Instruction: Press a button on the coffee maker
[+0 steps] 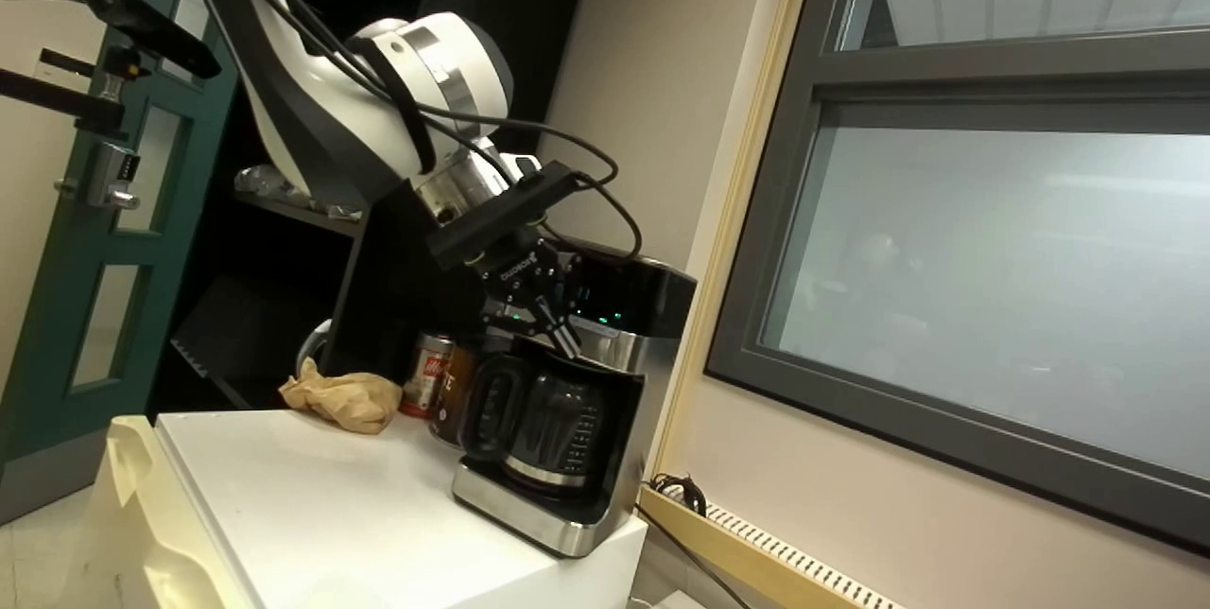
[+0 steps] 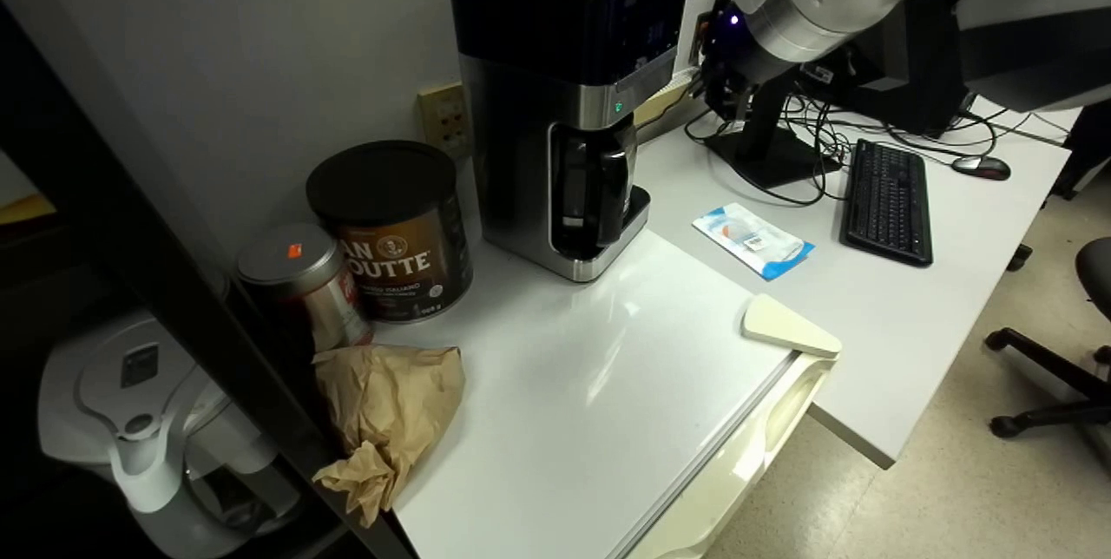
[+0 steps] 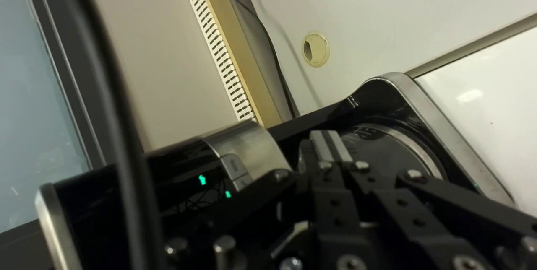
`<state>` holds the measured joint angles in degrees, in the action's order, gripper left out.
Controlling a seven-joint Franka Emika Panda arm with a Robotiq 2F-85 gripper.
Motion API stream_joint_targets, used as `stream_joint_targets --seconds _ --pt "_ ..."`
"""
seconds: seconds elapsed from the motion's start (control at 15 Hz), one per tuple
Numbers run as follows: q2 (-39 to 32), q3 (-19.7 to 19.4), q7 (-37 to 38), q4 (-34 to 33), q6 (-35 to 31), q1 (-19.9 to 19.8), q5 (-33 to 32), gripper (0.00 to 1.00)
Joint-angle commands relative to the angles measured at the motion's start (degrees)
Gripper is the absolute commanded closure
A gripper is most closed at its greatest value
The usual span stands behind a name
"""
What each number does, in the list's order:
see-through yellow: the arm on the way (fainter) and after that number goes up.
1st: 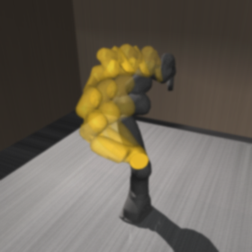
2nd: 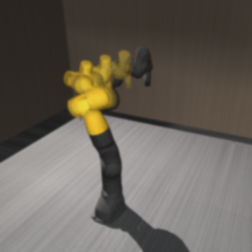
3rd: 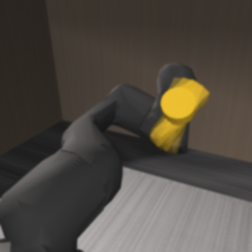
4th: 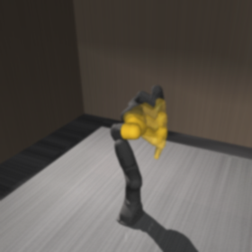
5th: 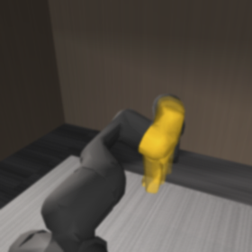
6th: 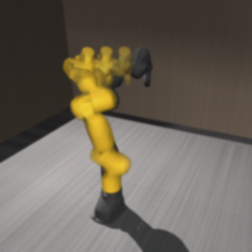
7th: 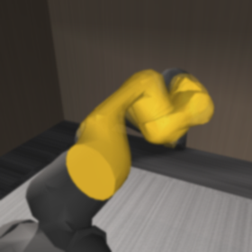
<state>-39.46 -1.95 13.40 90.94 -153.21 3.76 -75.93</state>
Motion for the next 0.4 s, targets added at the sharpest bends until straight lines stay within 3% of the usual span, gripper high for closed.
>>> stream_joint_targets --seconds 0.0,0.33 --pt "6.9 -2.1 6.9 10.0 -2.1 0.8 -6.4 1.0" --pt "13.0 -3.6 16.7 19.1 -3.9 0.5 -17.4 1.0"
